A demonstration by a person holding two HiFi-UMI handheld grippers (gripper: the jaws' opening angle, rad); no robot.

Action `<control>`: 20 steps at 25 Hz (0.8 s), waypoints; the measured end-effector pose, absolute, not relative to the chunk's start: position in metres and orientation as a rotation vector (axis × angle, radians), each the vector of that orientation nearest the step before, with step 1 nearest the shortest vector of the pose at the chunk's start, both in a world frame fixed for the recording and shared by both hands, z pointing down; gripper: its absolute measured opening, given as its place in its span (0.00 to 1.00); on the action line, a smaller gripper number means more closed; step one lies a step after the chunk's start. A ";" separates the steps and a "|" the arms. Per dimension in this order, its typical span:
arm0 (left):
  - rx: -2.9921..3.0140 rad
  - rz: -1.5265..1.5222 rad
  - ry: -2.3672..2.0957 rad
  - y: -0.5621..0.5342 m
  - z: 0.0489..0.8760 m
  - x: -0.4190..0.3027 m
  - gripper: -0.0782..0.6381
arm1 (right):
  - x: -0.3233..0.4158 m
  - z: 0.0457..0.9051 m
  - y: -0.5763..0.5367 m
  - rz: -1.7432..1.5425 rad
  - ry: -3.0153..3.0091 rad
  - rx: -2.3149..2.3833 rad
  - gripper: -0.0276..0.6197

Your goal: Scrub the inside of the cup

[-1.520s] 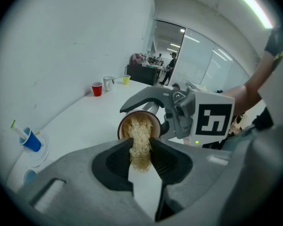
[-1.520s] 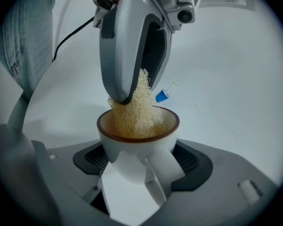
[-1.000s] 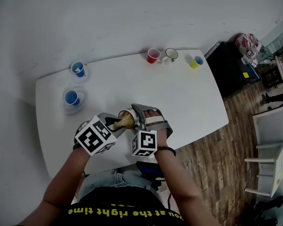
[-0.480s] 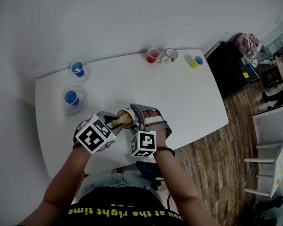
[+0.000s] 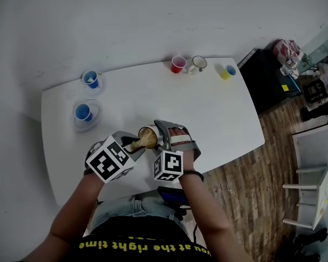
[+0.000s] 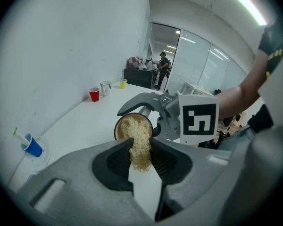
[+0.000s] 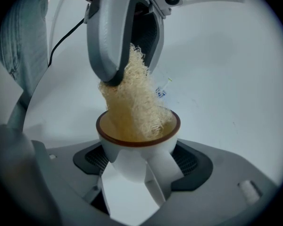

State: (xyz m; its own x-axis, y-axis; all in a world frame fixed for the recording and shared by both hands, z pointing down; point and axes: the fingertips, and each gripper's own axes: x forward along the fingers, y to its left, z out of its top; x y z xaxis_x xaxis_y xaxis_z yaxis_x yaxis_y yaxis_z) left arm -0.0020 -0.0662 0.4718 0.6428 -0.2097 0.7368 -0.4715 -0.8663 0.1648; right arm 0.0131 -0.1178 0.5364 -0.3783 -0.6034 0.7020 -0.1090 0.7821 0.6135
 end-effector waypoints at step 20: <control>2.569 1.117 -0.483 -0.056 0.464 0.009 0.25 | 0.019 0.530 -0.113 -0.543 -1.935 0.579 0.65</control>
